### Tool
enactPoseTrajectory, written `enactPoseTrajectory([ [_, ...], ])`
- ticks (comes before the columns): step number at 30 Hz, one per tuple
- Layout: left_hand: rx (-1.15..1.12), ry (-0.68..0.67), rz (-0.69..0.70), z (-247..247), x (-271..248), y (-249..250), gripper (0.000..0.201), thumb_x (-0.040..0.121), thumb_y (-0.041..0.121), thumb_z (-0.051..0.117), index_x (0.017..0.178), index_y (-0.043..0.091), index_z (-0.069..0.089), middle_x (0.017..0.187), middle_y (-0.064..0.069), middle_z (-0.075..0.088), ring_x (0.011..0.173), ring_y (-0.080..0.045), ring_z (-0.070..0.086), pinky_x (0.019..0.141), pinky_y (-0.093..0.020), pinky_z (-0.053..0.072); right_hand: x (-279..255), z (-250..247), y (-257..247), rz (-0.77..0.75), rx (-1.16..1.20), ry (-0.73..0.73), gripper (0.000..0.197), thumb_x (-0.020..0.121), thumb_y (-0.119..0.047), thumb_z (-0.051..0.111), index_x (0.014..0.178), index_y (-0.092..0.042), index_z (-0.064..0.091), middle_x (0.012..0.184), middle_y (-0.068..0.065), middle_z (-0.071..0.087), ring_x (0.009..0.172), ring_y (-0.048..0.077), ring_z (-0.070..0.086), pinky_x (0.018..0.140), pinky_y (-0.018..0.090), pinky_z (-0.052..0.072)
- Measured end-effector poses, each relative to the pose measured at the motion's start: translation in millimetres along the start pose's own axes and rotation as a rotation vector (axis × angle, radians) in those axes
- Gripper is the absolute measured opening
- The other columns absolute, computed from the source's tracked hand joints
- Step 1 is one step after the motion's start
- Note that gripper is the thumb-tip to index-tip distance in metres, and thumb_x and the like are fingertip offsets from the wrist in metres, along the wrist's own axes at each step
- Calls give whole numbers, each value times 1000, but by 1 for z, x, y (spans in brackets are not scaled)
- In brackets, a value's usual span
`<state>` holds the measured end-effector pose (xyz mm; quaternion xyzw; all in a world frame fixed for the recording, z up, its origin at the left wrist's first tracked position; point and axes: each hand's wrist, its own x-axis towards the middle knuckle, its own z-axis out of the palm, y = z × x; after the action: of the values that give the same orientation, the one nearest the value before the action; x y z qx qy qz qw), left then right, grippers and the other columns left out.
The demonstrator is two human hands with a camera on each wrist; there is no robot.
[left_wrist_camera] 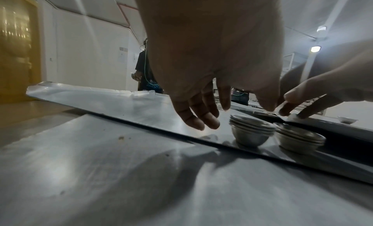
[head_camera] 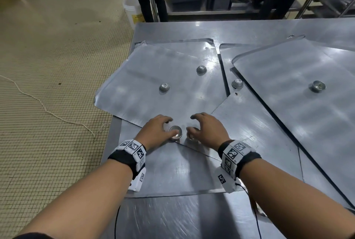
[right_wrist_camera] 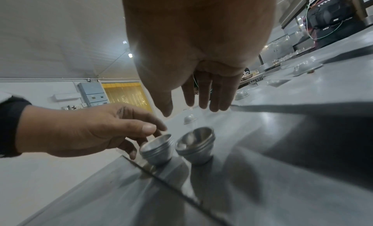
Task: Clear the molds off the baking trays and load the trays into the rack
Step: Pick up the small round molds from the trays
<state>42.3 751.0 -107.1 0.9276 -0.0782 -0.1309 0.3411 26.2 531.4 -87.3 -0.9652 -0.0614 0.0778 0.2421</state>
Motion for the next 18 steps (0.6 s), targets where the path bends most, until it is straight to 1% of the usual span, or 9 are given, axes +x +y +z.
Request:
enactPoseTrajectory([
  [2, 14, 42, 9, -9, 9, -2, 51, 82, 49, 75, 125, 22, 65, 116, 6, 62, 84, -10, 61, 87, -33, 52, 11, -12, 3, -5, 3, 30, 47, 91, -47, 62, 130, -21, 61, 129, 1, 62, 115, 21, 59, 91, 36, 48],
  [3, 16, 60, 6, -15, 15, -2, 48, 83, 47, 74, 124, 22, 65, 114, 7, 63, 83, -10, 61, 85, -33, 52, 19, -18, 5, -3, 3, 47, 46, 91, -47, 63, 128, -21, 62, 126, 1, 63, 112, 21, 60, 90, 36, 49],
  [5, 27, 83, -3, -24, 27, -4, 44, 86, 44, 73, 123, 21, 66, 113, 5, 64, 82, -11, 61, 83, -30, 50, 36, -29, 10, 15, 5, 68, 45, 90, -48, 64, 126, -21, 64, 122, 1, 65, 109, 20, 62, 89, 37, 51],
  [8, 50, 103, -10, -37, 51, -7, 43, 88, 40, 72, 124, 19, 65, 115, 1, 64, 83, -16, 63, 86, -31, 50, 64, -43, 20, 48, 16, 82, 44, 90, -48, 64, 124, -21, 65, 122, 1, 67, 107, 19, 64, 90, 39, 53],
  [11, 66, 115, -29, -43, 76, -14, 46, 88, 39, 71, 129, 21, 62, 126, 3, 56, 89, -17, 62, 91, -35, 51, 92, -54, 32, 89, 21, 97, 43, 90, -47, 64, 123, -21, 65, 122, 1, 67, 106, 19, 65, 91, 40, 53],
  [14, 69, 104, -38, -43, 99, -22, 56, 89, 39, 70, 140, 26, 52, 139, 5, 42, 100, -20, 61, 96, -38, 51, 118, -62, 44, 129, 29, 99, 42, 90, -44, 65, 124, -20, 65, 123, 1, 67, 108, 20, 64, 92, 38, 52],
  [16, 86, 85, -58, -42, 115, -26, 64, 89, 39, 70, 147, 28, 44, 147, 4, 36, 105, -24, 61, 98, -39, 50, 136, -65, 51, 146, 27, 101, 42, 90, -44, 65, 124, -20, 65, 124, 1, 67, 110, 21, 63, 93, 38, 51],
  [18, 105, 72, -74, -39, 129, -28, 68, 90, 38, 69, 150, 26, 39, 150, 2, 33, 109, -26, 61, 99, -37, 49, 155, -67, 57, 151, 22, 97, 42, 90, -44, 65, 125, -21, 65, 125, 0, 67, 111, 21, 63, 94, 38, 51],
])
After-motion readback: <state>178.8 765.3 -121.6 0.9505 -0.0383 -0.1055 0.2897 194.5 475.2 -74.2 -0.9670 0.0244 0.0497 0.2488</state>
